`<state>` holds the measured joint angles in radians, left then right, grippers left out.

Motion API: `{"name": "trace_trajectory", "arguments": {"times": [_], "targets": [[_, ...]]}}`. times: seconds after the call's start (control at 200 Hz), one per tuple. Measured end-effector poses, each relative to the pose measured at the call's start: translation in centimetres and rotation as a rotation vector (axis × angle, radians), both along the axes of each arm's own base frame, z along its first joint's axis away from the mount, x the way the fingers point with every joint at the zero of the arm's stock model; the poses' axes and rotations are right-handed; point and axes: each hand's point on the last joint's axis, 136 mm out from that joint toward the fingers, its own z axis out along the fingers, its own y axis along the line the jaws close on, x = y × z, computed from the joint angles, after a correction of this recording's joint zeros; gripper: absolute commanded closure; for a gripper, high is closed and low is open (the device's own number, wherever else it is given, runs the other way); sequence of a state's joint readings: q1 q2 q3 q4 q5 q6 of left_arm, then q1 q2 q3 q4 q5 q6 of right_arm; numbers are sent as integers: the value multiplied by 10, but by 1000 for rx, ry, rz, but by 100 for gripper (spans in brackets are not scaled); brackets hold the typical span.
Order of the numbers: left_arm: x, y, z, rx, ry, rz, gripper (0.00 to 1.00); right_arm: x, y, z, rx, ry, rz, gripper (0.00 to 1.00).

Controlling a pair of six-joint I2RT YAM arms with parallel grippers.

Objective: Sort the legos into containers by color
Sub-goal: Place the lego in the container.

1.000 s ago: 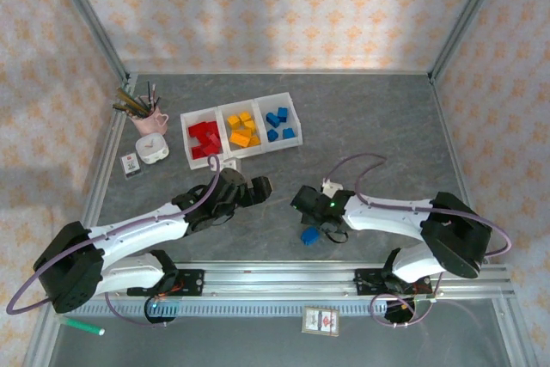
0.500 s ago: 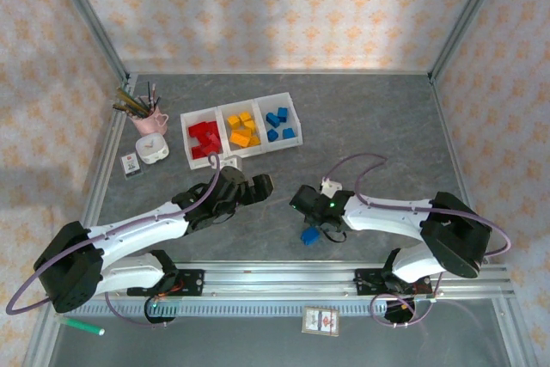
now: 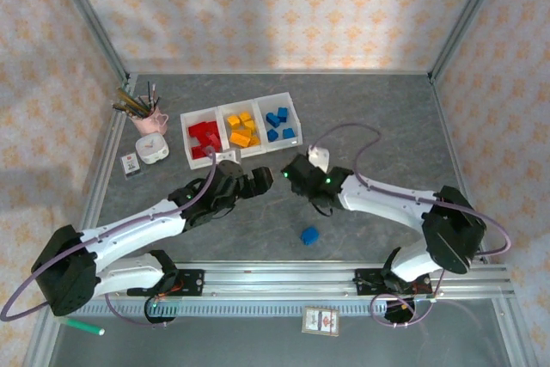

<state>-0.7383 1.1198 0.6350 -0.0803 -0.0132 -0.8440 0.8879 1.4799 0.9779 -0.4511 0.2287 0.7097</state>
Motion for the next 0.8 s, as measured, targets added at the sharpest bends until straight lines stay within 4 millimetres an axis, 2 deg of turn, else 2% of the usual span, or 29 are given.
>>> {"name": "trace_trajectory", "arguments": {"times": [0.09, 0.225, 0.33, 0.496, 0.566, 0.676, 0.731, 0.796], "targets": [[10, 11, 11, -3, -24, 36, 1, 34, 12, 18, -1, -70, 10, 63], [25, 30, 26, -7, -59, 91, 1, 86, 31, 33, -7, -138, 35, 63], [35, 42, 33, 1, -77, 125, 1, 127, 43, 38, -19, -182, 50, 62], [43, 52, 37, 17, -90, 150, 1, 178, 55, 40, -40, -231, 67, 61], [46, 54, 36, 23, -87, 154, 1, 194, 59, 37, -53, -243, 75, 58], [47, 53, 35, 29, -86, 149, 1, 214, 62, 27, -82, -246, 85, 47], [47, 53, 35, 30, -85, 148, 1, 220, 63, 24, -93, -246, 91, 41], [47, 53, 35, 31, -86, 147, 1, 223, 63, 21, -108, -244, 102, 40]]}}
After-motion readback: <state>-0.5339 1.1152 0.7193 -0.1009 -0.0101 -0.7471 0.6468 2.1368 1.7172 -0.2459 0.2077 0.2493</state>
